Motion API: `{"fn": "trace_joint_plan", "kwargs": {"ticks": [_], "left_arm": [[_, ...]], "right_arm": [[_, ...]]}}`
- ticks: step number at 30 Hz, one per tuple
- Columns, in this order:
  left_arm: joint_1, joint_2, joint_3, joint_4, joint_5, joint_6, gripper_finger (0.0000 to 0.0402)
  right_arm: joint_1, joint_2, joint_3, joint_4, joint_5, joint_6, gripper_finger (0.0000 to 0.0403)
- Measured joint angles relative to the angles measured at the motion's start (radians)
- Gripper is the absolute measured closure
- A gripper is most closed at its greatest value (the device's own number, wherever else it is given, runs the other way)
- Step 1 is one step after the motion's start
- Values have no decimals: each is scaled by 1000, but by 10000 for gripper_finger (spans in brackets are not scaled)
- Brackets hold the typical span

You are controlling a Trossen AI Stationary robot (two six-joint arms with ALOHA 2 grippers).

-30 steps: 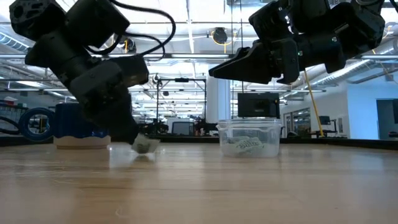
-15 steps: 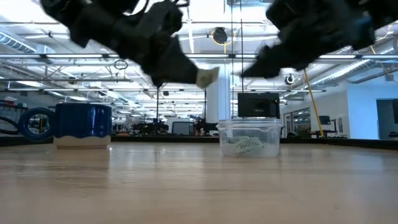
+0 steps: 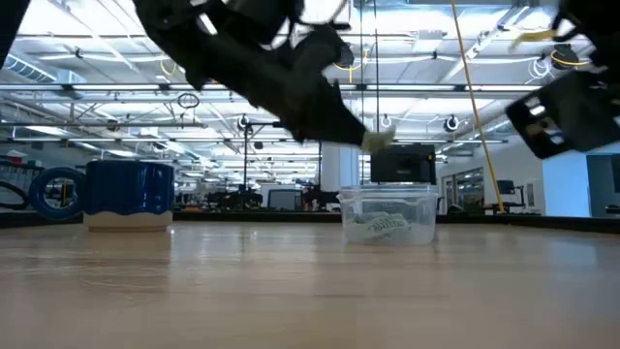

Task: Pick and place Stevia / Truvia into bins
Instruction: Put the stevia packet into the transparent container, then put the truvia packet into the transparent container

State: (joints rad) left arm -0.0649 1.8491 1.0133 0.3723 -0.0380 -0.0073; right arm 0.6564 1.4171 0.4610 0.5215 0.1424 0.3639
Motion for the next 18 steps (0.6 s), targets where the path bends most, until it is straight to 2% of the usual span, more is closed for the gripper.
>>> {"fn": "trace_joint_plan", "kwargs": {"ticks": [4,7,10,13,18], "left_arm": [[5,95,75,-16,20,2,356],[5,137,139,-92,19,3,329],[3,144,182,-173,10,4,308],[-3,130,202,-172,0,4,294],[-15,82,211,-176,2,5,287]], "right_arm": [[78,113,10,105,63,46,206],[114,224,63,170,69,63,206],[133,327,142,153,67,39,206],[155,390,211,140,69,16,206],[202,410,284,3,149,10,206]]}}
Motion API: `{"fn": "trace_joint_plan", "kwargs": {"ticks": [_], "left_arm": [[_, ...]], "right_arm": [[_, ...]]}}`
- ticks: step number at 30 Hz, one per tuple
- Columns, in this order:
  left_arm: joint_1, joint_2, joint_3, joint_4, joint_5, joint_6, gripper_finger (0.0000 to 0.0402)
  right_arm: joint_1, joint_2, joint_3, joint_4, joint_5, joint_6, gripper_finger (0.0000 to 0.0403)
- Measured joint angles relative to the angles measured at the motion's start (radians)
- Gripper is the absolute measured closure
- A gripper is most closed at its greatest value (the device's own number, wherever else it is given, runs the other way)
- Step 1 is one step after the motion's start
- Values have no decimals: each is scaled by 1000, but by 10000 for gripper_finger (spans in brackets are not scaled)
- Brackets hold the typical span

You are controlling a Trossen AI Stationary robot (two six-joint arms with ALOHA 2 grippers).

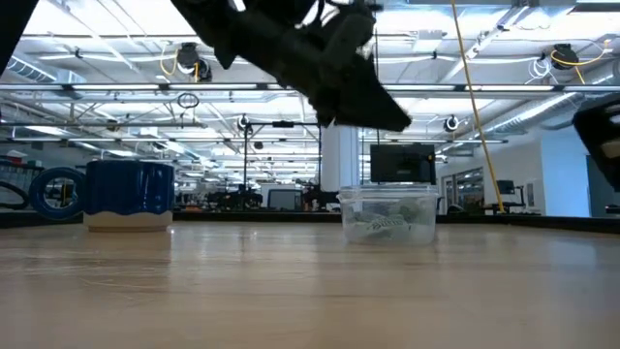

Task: Pick and place Stevia / Truvia into bins
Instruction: Put the truvia packet into the transparent container

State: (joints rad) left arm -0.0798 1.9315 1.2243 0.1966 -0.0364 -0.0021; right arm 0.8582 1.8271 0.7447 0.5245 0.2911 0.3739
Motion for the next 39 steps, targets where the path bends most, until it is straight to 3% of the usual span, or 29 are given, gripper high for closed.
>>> {"fn": "trace_joint_plan", "kwargs": {"ticks": [6,12,16,23,39], "left_arm": [[-13,-31,0,7,1,6,286],[-14,-44,-1,7,0,4,286],[-14,-43,-1,7,0,24,286],[-12,-43,-1,-5,-17,64,286],[26,-43,-1,-53,-18,102,286]], "right_arm": [[44,-37,27,-203,112,18,206],[12,-30,12,-227,84,142,206],[-8,-31,9,-197,25,137,206],[-18,-31,9,-216,22,123,210],[-61,-33,-21,-192,18,84,354]]}}
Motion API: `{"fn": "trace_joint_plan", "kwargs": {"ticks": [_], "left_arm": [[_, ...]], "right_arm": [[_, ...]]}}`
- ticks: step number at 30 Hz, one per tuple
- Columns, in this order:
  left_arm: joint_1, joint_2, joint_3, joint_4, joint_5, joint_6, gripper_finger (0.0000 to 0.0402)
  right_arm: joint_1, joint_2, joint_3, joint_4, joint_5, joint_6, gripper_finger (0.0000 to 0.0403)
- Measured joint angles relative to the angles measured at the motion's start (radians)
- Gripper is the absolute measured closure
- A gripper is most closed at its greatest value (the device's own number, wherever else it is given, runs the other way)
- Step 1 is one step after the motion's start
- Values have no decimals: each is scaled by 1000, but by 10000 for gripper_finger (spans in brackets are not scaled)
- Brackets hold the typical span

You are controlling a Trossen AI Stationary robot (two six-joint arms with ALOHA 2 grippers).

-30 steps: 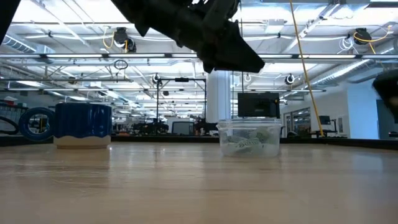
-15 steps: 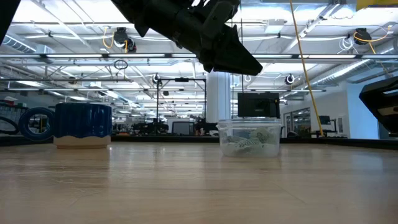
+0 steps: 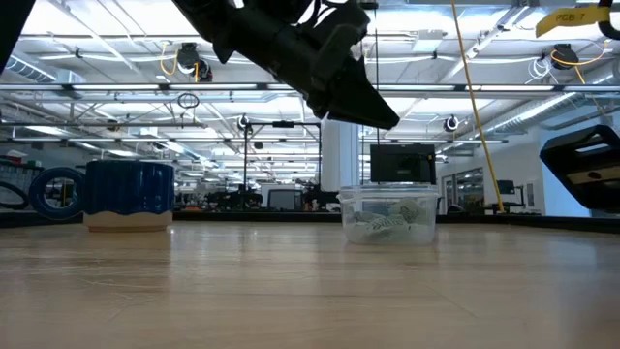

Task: Pick and place Stevia / Truvia into bins
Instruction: Put the truvia packet into the transparent container

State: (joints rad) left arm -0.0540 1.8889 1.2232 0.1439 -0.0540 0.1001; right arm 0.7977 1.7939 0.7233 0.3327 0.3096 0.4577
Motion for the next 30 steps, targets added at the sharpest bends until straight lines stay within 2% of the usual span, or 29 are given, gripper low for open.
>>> {"fn": "trace_joint_plan", "kwargs": {"ticks": [5,7,12,14,17,19,25,30], "left_arm": [[14,0,0,1,0,0,286],[19,0,0,1,0,0,286],[28,-10,0,3,-16,0,286],[29,-25,0,-1,-65,0,286],[29,-48,0,7,-167,0,286],[31,-68,0,-19,-218,20,286],[34,-145,0,-115,-293,20,286],[34,-207,0,-231,-296,-4,286]], "right_arm": [[-23,-10,-1,-5,-2,-73,394],[-39,-39,-3,-30,1,-117,399],[-97,-217,-3,-159,14,-246,387],[-131,-298,-3,-237,82,-311,386],[-206,-395,-2,-269,254,-430,386],[-284,-426,-1,-260,287,-508,385],[-553,-368,-2,-211,46,-610,384],[-662,-316,-3,-212,-100,-613,376]]}}
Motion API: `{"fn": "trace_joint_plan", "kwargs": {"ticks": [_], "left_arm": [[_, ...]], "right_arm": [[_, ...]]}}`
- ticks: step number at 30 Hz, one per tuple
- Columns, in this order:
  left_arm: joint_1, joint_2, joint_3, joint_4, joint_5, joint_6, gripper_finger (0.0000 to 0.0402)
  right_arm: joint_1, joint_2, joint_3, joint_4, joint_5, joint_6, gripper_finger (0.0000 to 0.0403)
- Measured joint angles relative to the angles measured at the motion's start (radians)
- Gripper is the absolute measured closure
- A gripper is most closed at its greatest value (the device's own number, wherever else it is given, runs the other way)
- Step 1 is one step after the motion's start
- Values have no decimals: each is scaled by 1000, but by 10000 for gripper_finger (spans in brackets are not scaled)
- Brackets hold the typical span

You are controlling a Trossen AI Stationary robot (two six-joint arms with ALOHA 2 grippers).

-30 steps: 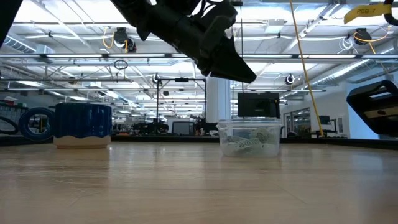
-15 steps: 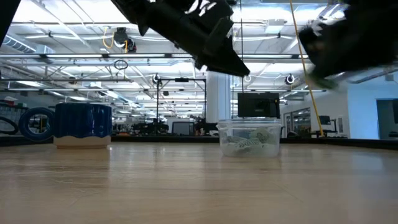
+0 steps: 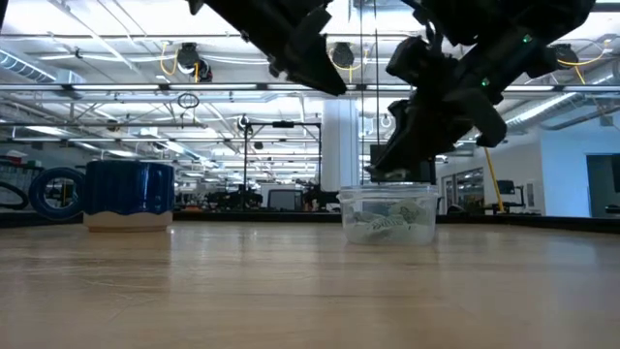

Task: Pick and place Stevia / Truvia into bins
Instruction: Put the truvia packet into the transparent container, then return to Home Position

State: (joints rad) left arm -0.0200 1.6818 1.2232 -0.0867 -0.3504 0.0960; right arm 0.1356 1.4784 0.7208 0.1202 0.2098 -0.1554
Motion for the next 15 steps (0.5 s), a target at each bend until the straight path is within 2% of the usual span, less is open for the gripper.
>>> {"fn": "trace_joint_plan", "kwargs": {"ticks": [3,9,12,15], "left_arm": [[0,-22,0,-34,0,-2,286],[0,-29,0,-53,-9,13,286],[0,-29,0,-57,-19,56,286],[0,-43,0,-140,-31,101,286]], "right_arm": [[-15,15,0,13,-56,-20,353],[-15,12,1,40,-56,-94,285],[-15,-14,1,44,-22,-143,258],[-2,-96,0,4,47,-227,247]]}}
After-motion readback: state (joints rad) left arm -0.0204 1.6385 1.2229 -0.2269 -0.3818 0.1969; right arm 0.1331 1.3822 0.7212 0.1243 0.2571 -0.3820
